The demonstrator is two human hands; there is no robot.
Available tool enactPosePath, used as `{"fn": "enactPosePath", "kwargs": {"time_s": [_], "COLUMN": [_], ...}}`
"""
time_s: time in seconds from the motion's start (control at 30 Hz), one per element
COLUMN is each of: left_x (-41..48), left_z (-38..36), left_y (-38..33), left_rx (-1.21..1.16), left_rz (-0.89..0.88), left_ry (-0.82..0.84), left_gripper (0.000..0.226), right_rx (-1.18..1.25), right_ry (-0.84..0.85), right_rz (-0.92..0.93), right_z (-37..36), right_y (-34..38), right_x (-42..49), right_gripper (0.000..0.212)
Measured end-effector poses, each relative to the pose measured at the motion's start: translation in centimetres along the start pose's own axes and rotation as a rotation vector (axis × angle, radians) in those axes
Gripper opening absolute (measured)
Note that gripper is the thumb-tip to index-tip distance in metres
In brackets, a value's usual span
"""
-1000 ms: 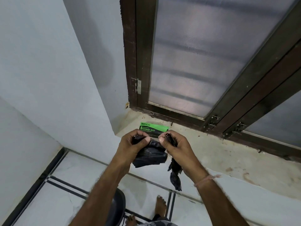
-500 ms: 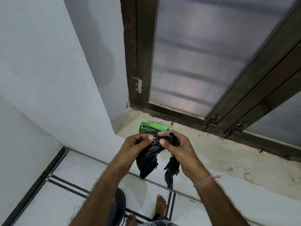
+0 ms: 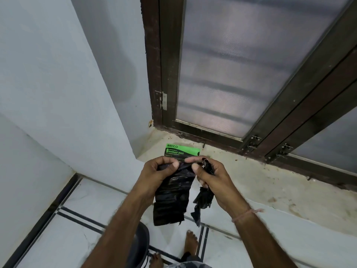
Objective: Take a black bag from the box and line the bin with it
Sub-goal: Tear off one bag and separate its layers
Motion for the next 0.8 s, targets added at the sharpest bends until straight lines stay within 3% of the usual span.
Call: {"fn": "enactPosePath", "kwargs": {"time_s": [0.1,0.2,0.37,0.5,0.6,0.7,0.8], "left_x": [0.2,0.3,0.0,0.3,0.4,0.4,0.6], "left_z": [0.0,-0.3,-0.5,-0.3,-0.6,-1.1,-1.4], "left_y": [0.0,0.1,0.7,0.6,0.5,0.6,0.6], "left_rx": [0.095,0.128,-0.012,0.026,0.061,-0.030,0.052], "left_rz": [-0.111,-0.176,-0.005,-0.088,-0.117,-0.002,-0.045], "left_ry": [-0.015,0.016,0.062,-0.006,0.021,0.020,-0.035], "left_gripper": [0.006,0.011,0.024,0.011,0.012,0.030,0.018], "right_rx": [0.004,0.054,-0.087,-0.008,0.051,0.024,0.048], "right_ry": [0.007,-0.048,-0.116,0.013,-0.066,-0.125,-0.094], "right_rz": [-0.062,-0.101,0.084,-0.048,-0.082,-0.021,-0.036], "right_z": [-0.3,-0.8,-0.2,0.1,-0.2,-0.1,0.2], "right_y": [-0.3,-0.7,-0.6,-0.4,-0.9,-1.1,-1.1], "right_x": [-0.1,0.1,0.4,-0.3,-0.1,0.4,0.5], "right_gripper": [0.028,0.021,0.014,0.024,0.023,0.008,0.016]}}
Point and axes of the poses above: each hand's wrist, its own x-axis towards the middle knuckle, its own z-axis out of the back of the hand, y = z × x, the point moved 2 cm from there along x, towards the middle knuckle, and after that the axes turned 4 degrees about -y, right-handed, at the moved point
